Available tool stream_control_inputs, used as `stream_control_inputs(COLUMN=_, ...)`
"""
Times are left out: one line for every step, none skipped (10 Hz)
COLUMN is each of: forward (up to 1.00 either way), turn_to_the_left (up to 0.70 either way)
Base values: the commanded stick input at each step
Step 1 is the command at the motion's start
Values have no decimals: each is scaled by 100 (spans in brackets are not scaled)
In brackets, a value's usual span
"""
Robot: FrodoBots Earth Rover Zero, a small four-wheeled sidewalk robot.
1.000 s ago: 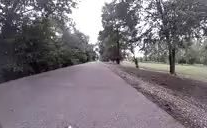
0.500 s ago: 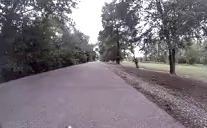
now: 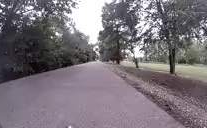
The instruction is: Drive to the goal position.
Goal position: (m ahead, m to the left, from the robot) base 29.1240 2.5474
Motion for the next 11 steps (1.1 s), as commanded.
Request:
stream_control_inputs(forward=6, turn_to_the_left=1)
stream_control_inputs(forward=6, turn_to_the_left=1)
stream_control_inputs(forward=6, turn_to_the_left=1)
stream_control_inputs(forward=6, turn_to_the_left=1)
stream_control_inputs(forward=6, turn_to_the_left=1)
stream_control_inputs(forward=6, turn_to_the_left=1)
stream_control_inputs(forward=6, turn_to_the_left=1)
stream_control_inputs(forward=6, turn_to_the_left=1)
stream_control_inputs(forward=6, turn_to_the_left=1)
stream_control_inputs(forward=6, turn_to_the_left=1)
stream_control_inputs(forward=6, turn_to_the_left=1)
